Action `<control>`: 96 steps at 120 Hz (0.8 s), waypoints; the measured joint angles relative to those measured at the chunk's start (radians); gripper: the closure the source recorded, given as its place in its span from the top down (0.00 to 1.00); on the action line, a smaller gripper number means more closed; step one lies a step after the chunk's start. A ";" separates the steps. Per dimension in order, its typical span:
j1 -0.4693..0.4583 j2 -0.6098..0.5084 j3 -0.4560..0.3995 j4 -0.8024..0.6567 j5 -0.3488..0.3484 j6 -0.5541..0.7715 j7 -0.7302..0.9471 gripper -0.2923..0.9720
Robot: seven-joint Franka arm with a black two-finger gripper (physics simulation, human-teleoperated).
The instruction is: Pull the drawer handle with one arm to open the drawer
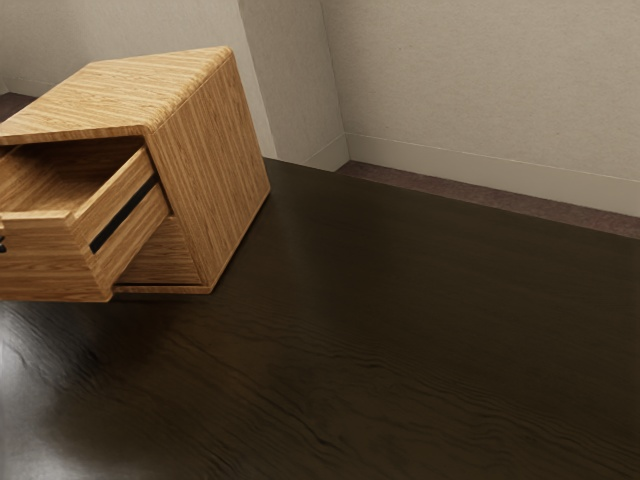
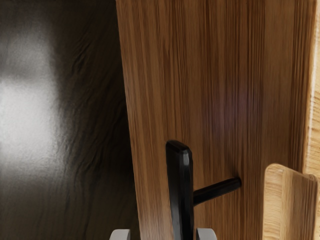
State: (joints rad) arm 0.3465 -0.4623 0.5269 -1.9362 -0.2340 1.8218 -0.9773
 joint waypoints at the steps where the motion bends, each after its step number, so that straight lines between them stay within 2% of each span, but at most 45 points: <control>1: 0.000 -0.001 0.001 0.000 0.001 -0.001 0.000 0.29; 19: 0.000 -0.039 0.040 0.046 0.007 -0.046 0.003 0.32; 29: 0.000 -0.102 0.087 0.173 0.008 -0.129 0.008 0.44; 37: 0.000 -0.130 0.084 0.289 0.023 -0.215 0.012 0.53; 48: 0.000 -0.143 -0.062 0.435 0.142 -0.345 0.011 0.61; 58: -0.002 -0.125 -0.284 0.452 0.317 -0.441 -0.012 0.66; 66: -0.012 -0.089 -0.369 0.447 0.416 -0.496 -0.014 0.69; 77: -0.021 -0.042 -0.406 0.445 0.465 -0.530 0.025 0.72; 91: -0.023 0.036 -0.417 0.452 0.488 -0.517 0.081 0.74; 96: -0.022 0.083 -0.450 0.467 0.494 -0.509 0.099 0.75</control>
State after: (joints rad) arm 0.3241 -0.3790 0.0773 -1.4696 0.2601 1.3126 -0.8787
